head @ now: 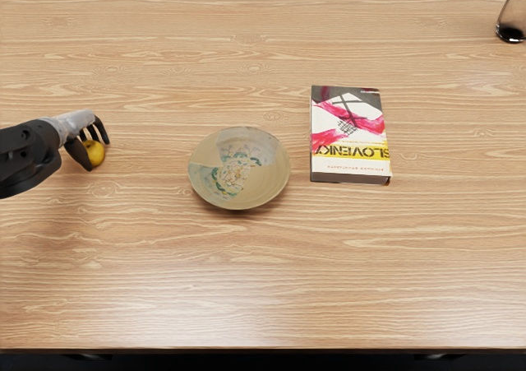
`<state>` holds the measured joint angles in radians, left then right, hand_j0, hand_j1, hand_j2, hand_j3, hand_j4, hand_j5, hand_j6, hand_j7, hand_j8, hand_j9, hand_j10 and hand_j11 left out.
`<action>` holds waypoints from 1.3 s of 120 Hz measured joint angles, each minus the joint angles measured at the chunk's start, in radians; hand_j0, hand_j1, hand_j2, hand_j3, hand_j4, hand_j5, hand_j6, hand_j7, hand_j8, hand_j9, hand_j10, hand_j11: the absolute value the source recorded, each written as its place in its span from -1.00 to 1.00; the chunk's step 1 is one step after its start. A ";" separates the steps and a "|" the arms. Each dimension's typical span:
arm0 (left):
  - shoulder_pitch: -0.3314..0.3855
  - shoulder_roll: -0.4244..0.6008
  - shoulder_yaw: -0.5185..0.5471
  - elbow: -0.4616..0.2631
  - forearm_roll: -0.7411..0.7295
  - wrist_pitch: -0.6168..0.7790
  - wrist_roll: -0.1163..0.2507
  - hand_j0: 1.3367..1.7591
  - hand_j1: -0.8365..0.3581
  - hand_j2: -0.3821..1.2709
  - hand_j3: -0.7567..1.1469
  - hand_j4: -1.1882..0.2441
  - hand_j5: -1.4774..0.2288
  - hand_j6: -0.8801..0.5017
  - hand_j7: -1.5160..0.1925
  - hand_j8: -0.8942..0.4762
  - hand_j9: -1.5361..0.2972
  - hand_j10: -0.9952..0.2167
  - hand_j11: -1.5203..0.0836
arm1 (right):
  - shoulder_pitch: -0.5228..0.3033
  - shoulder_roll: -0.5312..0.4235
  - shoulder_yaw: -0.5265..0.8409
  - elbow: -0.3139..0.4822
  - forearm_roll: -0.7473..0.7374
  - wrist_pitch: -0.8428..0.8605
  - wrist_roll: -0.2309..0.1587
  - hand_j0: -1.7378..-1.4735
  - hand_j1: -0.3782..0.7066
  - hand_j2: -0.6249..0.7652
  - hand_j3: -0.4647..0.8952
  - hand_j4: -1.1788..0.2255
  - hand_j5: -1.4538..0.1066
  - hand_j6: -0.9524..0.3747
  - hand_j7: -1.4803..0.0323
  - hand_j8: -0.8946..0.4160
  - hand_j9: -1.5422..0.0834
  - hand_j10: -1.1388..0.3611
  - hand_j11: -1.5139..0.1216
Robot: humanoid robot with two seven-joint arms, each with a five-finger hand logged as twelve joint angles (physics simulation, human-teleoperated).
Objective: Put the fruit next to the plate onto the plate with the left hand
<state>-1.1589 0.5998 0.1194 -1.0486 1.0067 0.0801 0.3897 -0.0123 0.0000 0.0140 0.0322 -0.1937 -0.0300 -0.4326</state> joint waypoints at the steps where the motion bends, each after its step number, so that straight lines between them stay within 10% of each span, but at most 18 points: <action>1: 0.000 0.000 0.000 0.000 0.000 0.000 0.000 0.51 -0.06 -0.27 -0.20 -0.17 -0.16 -0.42 -0.12 -0.42 -0.17 -0.33 -0.07 | 0.000 0.000 0.000 0.000 0.000 0.000 0.000 -0.40 -0.95 -0.10 -0.32 0.68 0.86 0.43 0.96 0.36 0.90 0.52 0.85; 36: 0.001 0.010 0.000 -0.002 -0.005 -0.002 0.000 0.51 -0.07 -0.02 -0.20 -0.29 -0.30 -0.47 -0.26 -0.48 -0.30 -0.46 -0.22 | 0.000 0.000 0.000 0.000 0.000 0.000 0.000 -0.40 -0.95 -0.10 -0.32 0.68 0.86 0.43 0.96 0.36 0.90 0.52 0.85; 118: 0.013 0.013 -0.002 -0.020 0.004 -0.008 0.007 0.62 -0.12 -0.21 -0.10 -0.35 -0.45 -0.25 -0.44 -0.25 -0.51 -0.71 -0.45 | 0.000 0.000 0.000 0.000 0.000 0.000 0.000 -0.40 -0.95 -0.10 -0.32 0.68 0.86 0.43 0.96 0.36 0.90 0.52 0.85; 156: 0.011 0.020 -0.003 -0.022 -0.007 -0.016 0.006 0.48 -0.04 -0.20 -0.50 -0.41 -0.45 -0.29 -0.47 -0.29 -0.54 -0.75 -0.48 | 0.000 0.000 0.000 0.000 0.000 0.000 0.000 -0.40 -0.95 -0.10 -0.32 0.68 0.86 0.43 0.96 0.36 0.90 0.52 0.85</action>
<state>-1.1481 0.6202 0.1164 -1.0709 0.9995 0.0644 0.3962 -0.0123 0.0000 0.0140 0.0323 -0.1940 -0.0300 -0.4326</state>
